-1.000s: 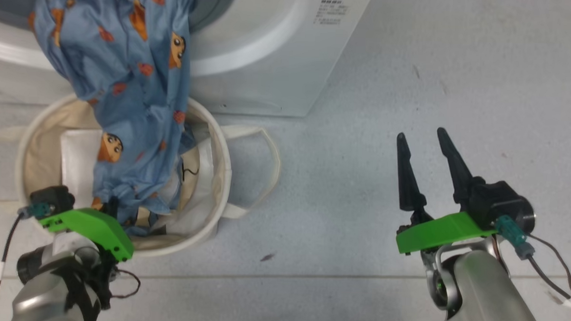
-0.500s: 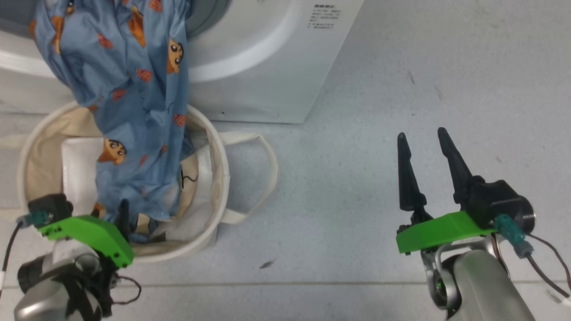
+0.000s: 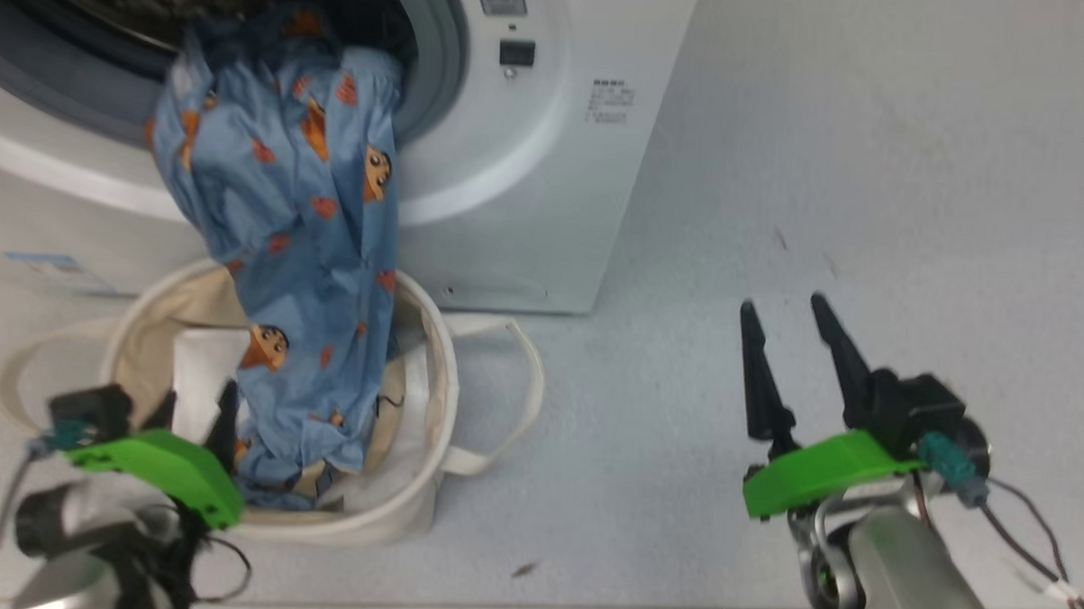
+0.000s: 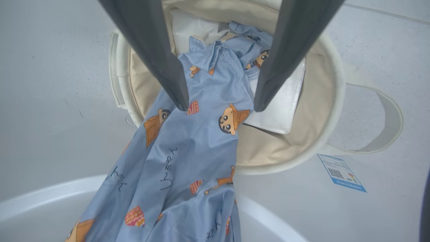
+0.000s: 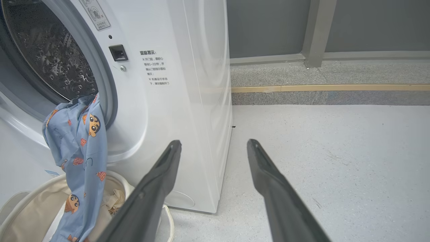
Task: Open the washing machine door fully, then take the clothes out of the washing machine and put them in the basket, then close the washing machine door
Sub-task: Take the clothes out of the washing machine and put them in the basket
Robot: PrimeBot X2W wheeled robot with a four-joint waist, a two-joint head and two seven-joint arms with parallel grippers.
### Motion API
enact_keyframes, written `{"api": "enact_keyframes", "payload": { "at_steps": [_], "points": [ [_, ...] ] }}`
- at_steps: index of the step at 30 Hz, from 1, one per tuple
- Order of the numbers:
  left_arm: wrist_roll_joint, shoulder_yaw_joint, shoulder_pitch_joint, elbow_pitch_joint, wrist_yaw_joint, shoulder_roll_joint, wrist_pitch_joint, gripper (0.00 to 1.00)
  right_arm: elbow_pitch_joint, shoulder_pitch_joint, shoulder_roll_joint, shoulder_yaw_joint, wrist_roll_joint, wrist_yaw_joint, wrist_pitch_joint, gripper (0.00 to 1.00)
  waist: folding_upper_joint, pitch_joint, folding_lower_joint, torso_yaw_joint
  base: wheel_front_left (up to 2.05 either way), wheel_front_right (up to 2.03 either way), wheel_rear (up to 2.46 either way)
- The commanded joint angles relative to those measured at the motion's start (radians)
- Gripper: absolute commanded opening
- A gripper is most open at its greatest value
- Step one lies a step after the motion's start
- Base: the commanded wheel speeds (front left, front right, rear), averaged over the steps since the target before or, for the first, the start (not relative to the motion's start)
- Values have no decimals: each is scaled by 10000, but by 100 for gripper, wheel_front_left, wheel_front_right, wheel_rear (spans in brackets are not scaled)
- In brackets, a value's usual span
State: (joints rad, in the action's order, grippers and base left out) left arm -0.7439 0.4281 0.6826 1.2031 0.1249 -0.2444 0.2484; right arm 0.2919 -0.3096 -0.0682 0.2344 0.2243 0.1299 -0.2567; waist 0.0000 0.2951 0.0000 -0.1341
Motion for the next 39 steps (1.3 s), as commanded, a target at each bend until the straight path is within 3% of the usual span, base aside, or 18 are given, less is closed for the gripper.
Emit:
{"api": "enact_keyframes", "payload": {
  "at_steps": [1,10,18,23,29,39],
  "points": [
    [-11,-404,-47,-352,56,-615,122,100,-217,121,83,234,69,8,-51,100,0,-338,0,105,0,0,0],
    [1195,-2314,-1772,-3813,56,-1215,131,100,169,457,131,379,295,8,-51,100,0,-1395,0,284,0,0,0],
    [2389,-3703,-3494,-6504,-77,-1164,132,100,293,886,153,372,387,8,-51,100,0,-2301,0,301,0,0,0],
    [2723,-3983,-4710,-7720,-319,-998,133,100,351,1125,165,589,529,8,-51,100,0,-2793,0,258,0,0,0],
    [2913,-4086,-5777,-8775,-954,-1066,-42,100,252,1202,172,623,460,8,-51,100,0,-2938,0,132,0,0,0],
    [2680,-4304,-6606,-9695,-1378,-1014,-276,100,153,1268,177,437,489,8,-51,100,0,-2984,0,9,0,0,0]
  ]
}}
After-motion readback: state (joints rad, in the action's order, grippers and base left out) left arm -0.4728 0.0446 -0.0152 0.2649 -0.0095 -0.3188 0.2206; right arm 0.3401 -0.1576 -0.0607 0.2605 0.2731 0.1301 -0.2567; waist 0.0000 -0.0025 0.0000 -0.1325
